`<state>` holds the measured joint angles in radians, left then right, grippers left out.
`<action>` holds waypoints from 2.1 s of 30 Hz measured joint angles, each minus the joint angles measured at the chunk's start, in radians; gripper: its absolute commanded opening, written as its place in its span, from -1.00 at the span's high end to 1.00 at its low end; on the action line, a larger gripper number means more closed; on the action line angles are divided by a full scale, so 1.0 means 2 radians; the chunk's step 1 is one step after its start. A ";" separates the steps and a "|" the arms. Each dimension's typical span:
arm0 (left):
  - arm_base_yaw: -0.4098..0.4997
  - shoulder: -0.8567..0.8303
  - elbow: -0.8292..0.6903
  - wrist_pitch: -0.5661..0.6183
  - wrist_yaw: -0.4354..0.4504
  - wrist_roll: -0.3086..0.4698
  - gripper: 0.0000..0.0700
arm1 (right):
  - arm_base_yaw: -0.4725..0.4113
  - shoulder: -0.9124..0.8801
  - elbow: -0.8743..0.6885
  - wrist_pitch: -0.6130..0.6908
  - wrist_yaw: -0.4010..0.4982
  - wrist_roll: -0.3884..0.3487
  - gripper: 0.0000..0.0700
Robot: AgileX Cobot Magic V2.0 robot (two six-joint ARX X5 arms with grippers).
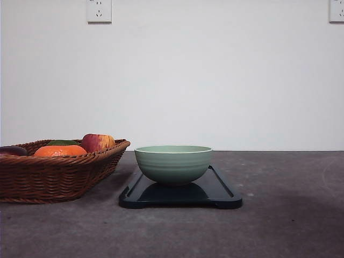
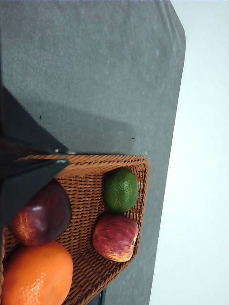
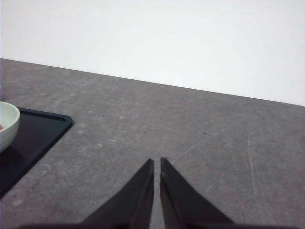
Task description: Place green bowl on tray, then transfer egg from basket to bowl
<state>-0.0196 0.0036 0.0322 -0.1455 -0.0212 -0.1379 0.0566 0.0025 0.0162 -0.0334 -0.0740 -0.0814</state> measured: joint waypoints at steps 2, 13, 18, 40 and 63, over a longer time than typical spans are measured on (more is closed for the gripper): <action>0.000 0.000 0.000 0.000 0.000 0.000 1.00 | 0.000 0.000 0.000 0.000 0.000 0.000 0.96; 0.000 0.000 0.000 0.000 0.000 0.000 1.00 | 0.000 0.000 0.000 0.000 0.000 0.000 0.96; 0.000 0.000 0.000 0.000 0.000 0.000 1.00 | 0.000 0.000 0.000 0.000 0.000 0.000 0.96; 0.000 0.000 0.000 0.000 0.000 0.000 1.00 | 0.000 0.000 0.000 0.000 0.000 0.000 0.96; 0.000 0.000 0.000 0.000 0.000 0.000 1.00 | 0.000 0.000 0.000 0.000 0.000 0.000 0.96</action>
<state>-0.0196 0.0036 0.0322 -0.1455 -0.0212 -0.1379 0.0566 0.0025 0.0162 -0.0334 -0.0740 -0.0814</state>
